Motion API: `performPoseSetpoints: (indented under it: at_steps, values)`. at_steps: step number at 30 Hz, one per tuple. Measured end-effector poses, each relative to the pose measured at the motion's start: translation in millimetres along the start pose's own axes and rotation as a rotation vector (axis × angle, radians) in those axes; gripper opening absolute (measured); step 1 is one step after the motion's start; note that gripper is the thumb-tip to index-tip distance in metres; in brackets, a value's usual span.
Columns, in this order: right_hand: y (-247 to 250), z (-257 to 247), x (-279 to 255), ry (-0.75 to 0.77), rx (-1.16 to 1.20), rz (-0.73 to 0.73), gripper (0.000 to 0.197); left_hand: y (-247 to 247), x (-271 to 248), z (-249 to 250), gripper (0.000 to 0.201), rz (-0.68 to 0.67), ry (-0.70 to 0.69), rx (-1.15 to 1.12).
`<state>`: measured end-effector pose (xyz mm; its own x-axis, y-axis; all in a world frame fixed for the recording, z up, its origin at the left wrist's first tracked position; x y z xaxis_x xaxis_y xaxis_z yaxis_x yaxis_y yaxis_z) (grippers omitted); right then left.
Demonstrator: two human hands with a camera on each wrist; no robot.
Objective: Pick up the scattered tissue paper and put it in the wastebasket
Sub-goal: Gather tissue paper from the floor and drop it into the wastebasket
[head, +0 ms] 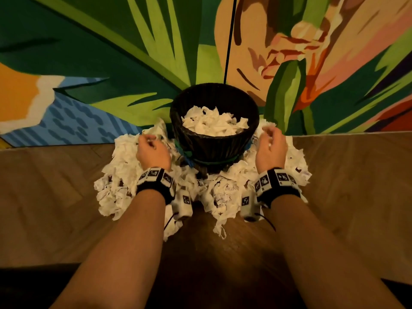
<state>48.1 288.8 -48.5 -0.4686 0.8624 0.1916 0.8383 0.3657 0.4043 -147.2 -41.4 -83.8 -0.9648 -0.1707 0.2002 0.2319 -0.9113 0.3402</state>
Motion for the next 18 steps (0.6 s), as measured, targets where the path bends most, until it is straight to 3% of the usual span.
performPoseSetpoints:
  at_steps: [3, 7, 10, 13, 15, 18]
  values:
    - [3.0, 67.6, -14.3, -0.255, -0.027, -0.007, 0.01, -5.9, -31.6, -43.5, 0.009, -0.109, 0.079, 0.107]
    - [-23.4, 147.7, -73.1, -0.475, -0.247, -0.285, 0.009, -47.8, -102.6, -68.5, 0.015, -0.528, -0.033, 0.273]
    - [-49.8, 170.7, -124.5, -0.427, -0.401, -0.549, 0.02, -78.4, -160.6, -77.3, 0.035, -0.855, -0.189, 0.515]
    - [-72.2, 176.9, -162.4, -0.283, -0.6, -0.804, 0.046, -97.0, -205.7, -94.2, 0.066, -1.104, -0.305, 0.729]
    - [-79.3, 180.0, -172.7, -0.232, -0.697, -0.887, 0.056, -103.0, -215.1, -102.3, 0.076, -1.157, -0.329, 0.818]
    - [-85.0, 177.5, -170.9, -0.152, -0.795, -0.898, 0.055, -115.2, -214.3, -102.0, 0.081, -1.206, -0.371, 0.895]
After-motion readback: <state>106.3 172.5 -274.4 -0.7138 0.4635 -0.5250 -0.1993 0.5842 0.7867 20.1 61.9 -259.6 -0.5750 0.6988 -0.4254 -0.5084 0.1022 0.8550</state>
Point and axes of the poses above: each hand's wrist, its own x-axis towards the middle knuckle, its own y-axis out of the back of the hand, z = x × y, the point moved 10 cm from there along x, towards the middle knuckle, and after that the axes turned 7 degrees about -y, right-handed, at the moved point
